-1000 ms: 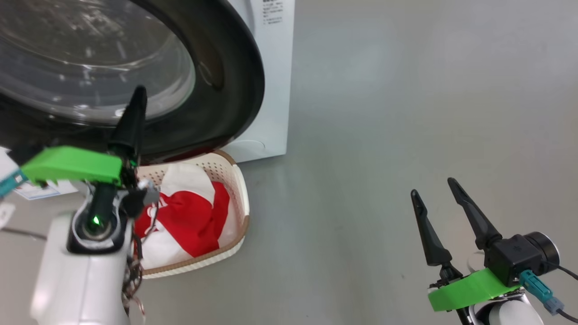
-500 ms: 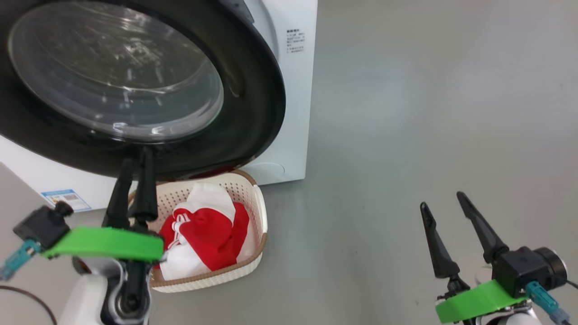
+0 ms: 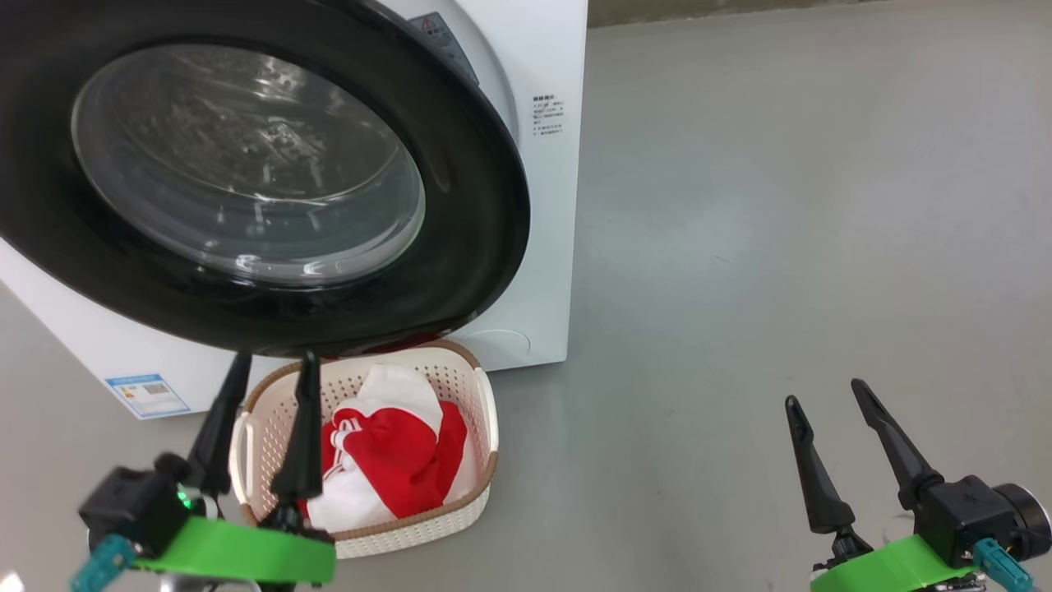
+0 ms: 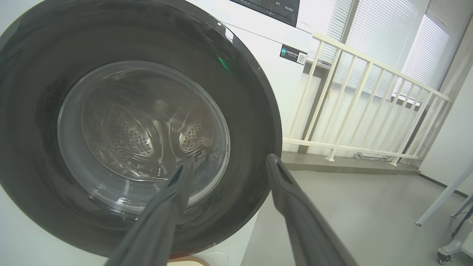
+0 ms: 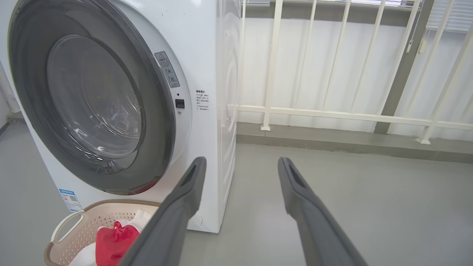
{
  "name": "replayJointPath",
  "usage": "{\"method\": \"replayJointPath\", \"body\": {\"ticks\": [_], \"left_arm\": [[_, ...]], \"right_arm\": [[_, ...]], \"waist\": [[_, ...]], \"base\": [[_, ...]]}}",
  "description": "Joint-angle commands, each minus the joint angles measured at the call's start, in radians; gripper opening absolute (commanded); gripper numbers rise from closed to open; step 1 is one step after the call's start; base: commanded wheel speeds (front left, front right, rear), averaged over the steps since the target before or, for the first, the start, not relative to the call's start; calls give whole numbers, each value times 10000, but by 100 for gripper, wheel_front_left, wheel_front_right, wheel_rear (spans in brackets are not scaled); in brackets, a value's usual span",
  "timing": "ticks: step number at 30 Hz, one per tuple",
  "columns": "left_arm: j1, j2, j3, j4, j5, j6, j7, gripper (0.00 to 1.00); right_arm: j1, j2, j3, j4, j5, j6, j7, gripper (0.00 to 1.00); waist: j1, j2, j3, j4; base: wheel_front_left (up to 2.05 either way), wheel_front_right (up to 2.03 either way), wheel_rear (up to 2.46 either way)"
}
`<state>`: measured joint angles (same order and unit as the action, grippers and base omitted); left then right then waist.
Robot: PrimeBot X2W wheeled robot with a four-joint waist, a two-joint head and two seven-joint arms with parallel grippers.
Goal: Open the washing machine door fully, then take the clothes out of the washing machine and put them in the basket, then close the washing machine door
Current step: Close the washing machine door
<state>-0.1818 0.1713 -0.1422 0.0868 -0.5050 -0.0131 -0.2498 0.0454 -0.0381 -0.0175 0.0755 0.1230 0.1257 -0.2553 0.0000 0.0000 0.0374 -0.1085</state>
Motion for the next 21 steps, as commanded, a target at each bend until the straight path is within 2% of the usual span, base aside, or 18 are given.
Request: {"method": "replayJointPath", "body": {"ticks": [1,12,21], "left_arm": [[195,59,447,-413,626,138,-117,100],[1181,-275,988,-920,2228,-88,-119,100],[1870,-740,1565,-1196,2734,-173,-119,100]], "right_arm": [[-62,-121,174,-322,6,50,-65,100],[60,-121,22,-1061,70,50,-65,100],[364,-121,-179,-1456,176,50,-65,100]], "waist": [[0,0,-116,41],[0,0,-133,64],[0,0,-293,59]], "base": [[0,0,0],[0,0,0],[0,0,0]]}}
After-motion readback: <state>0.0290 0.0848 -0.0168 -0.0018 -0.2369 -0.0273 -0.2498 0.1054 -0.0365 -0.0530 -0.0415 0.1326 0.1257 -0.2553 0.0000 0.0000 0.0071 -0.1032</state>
